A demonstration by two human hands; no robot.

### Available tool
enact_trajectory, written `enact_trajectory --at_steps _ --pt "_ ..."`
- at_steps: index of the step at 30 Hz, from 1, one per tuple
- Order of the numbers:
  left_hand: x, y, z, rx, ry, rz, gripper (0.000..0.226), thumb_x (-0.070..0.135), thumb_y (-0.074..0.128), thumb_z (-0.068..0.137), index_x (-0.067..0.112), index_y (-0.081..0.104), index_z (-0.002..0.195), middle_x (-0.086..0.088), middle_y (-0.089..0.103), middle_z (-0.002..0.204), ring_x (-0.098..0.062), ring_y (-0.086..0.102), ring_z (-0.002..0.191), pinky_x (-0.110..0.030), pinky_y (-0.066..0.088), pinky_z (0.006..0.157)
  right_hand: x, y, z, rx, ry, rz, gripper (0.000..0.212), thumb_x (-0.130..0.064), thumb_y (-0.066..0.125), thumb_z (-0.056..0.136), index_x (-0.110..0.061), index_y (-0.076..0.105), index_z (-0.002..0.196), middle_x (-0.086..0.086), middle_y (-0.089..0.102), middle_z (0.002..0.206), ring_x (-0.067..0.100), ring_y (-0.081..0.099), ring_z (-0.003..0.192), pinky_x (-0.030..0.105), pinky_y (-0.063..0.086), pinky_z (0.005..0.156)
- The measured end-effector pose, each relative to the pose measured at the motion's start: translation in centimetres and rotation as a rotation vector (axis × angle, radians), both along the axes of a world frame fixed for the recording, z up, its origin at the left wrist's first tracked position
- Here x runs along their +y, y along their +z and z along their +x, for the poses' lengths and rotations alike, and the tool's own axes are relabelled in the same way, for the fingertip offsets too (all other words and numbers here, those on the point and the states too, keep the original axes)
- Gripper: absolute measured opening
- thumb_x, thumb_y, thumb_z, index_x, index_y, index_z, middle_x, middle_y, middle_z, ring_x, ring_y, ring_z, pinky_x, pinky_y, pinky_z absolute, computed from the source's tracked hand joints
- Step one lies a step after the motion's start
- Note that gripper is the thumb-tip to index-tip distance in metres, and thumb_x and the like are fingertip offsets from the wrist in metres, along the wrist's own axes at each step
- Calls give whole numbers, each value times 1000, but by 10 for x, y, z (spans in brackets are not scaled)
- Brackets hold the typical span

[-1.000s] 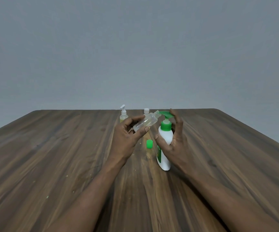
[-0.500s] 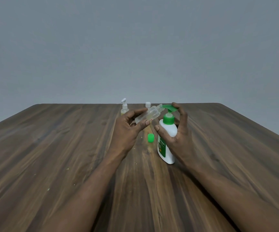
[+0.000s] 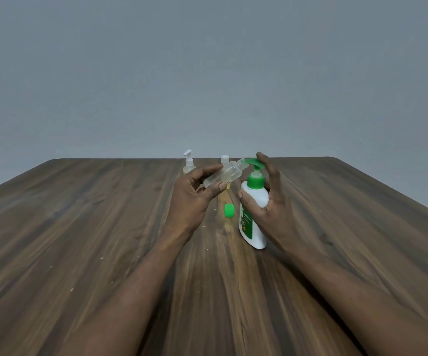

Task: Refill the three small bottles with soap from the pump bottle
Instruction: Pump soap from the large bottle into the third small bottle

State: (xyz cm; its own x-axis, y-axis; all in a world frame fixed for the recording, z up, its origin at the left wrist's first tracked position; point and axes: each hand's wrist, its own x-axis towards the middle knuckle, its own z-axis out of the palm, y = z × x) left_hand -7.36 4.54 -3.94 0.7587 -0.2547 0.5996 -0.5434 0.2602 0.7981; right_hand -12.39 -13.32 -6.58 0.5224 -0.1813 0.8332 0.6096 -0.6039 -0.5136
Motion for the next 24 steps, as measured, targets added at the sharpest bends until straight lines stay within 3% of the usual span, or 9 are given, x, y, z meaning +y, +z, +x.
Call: enact_trajectory --at_steps 5,11,14,19,24 --pt "0 1 -1 2 11 16 38 3 79 82 15 72 117 7 77 109 -6 71 106 -20 56 90 -3 0 3 -9 -24 -5 68 -40 72 87 -34 34 143 -23 59 121 10 69 95 23 55 76" --pt "1 -2 -1 3 24 43 38 1 79 81 16 72 116 14 77 105 -2 70 104 -18 55 88 -2 -1 4 -16 -34 3 62 -27 76 86 -28 38 135 -24 58 117 9 68 98 27 56 79" --pt "1 -3 -1 11 22 39 37 2 78 83 17 72 116 15 77 105 -2 70 105 -16 54 86 -1 2 2 3 0 -9 67 -38 75 86 -30 36 140 -24 58 119 10 67 102 21 53 81" --pt "-1 -4 -3 23 25 57 37 8 73 91 19 67 125 6 72 123 -9 65 120 -38 54 104 5 2 -4 55 30 0 73 -51 66 89 -38 27 149 -19 61 122 10 65 108 26 53 86" --pt "-5 -6 -4 0 25 122 41 20 68 93 17 63 134 2 68 131 -19 62 127 -52 50 106 6 -1 -9 48 35 -10 65 -39 58 96 -35 24 152 -22 60 123 7 66 103 15 48 85"
